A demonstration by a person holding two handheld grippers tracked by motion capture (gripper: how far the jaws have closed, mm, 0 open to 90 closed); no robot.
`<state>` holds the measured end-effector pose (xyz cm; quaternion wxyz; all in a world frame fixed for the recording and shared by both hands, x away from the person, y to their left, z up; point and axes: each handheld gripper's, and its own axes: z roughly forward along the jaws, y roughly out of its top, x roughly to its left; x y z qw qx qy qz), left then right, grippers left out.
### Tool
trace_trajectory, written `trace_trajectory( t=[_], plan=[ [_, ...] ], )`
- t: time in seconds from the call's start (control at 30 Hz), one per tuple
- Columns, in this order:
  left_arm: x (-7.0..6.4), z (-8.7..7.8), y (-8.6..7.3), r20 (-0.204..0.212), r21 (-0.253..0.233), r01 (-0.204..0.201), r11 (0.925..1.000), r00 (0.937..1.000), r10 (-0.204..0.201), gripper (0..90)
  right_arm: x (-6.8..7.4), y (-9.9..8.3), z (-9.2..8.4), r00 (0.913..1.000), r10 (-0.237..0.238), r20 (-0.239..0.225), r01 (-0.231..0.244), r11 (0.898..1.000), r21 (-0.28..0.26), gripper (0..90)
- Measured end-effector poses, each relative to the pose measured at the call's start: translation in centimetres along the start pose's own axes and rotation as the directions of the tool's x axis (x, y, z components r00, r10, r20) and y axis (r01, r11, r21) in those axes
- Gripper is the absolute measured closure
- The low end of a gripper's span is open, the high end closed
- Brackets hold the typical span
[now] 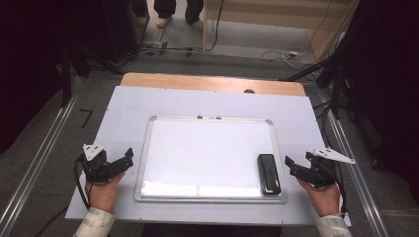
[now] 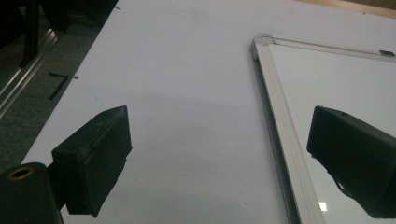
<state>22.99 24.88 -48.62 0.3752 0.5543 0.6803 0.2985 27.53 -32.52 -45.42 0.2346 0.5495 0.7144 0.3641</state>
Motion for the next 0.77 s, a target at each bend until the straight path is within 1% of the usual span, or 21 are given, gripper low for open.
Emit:
trace_trajectory(
  t=[0.03,0.07,0.1,0.27,0.37,0.47,0.6,0.63,0.67,0.77],
  plan=[
    [0.0,0.0,0.0,0.000,-0.001,0.000,1.0000,1.0000,0.000,6.6,-0.3,-0.1,-0.1,1.0000,0.003,0.004,-0.003,1.000,0.002,17.9],
    [0.0,0.0,0.0,0.000,-0.001,0.000,1.0000,1.0000,0.000,6.6,-0.3,-0.1,-0.1,1.0000,0.003,0.004,-0.003,1.000,0.002,17.9],
    [0.0,0.0,0.0,-0.001,-0.001,0.000,1.0000,1.0000,0.000,6.5,-0.9,-0.3,-0.2,0.9998,0.012,0.017,-0.013,1.000,0.005,17.8],
    [0.1,0.2,0.0,-0.002,0.002,0.003,1.0000,1.0000,-0.003,6.6,-2.3,-0.8,-0.4,0.9986,0.031,0.041,-0.032,0.999,0.016,17.9],
    [0.4,0.3,0.0,-0.003,0.012,0.023,0.9997,0.9997,-0.023,6.6,-3.0,-1.1,-0.4,0.9977,0.041,0.055,-0.042,0.999,0.026,17.8],
    [0.7,0.4,0.0,-0.006,0.023,0.034,0.9992,0.9994,-0.034,6.6,-3.4,-1.3,-0.3,0.9965,0.049,0.067,-0.052,0.998,0.029,17.8],
    [0.9,0.5,-0.1,-0.013,0.023,0.035,0.9991,0.9993,-0.034,6.6,-4.0,-1.5,-0.3,0.9954,0.057,0.077,-0.060,0.998,0.030,17.8],
    [1.0,0.6,-0.1,-0.012,0.033,0.035,0.9988,0.9993,-0.035,6.6,-4.1,-1.5,-0.4,0.9951,0.061,0.078,-0.063,0.998,0.031,17.8],
    [1.0,0.6,-0.1,-0.015,0.034,0.035,0.9988,0.9993,-0.035,6.6,-4.2,-1.6,-0.4,0.9943,0.069,0.081,-0.072,0.997,0.034,17.8],
    [1.0,0.7,-0.1,-0.020,0.032,0.039,0.9987,0.9991,-0.038,6.6,-4.2,-1.6,-0.4,0.9946,0.069,0.077,-0.072,0.997,0.035,17.8]
  ],
)
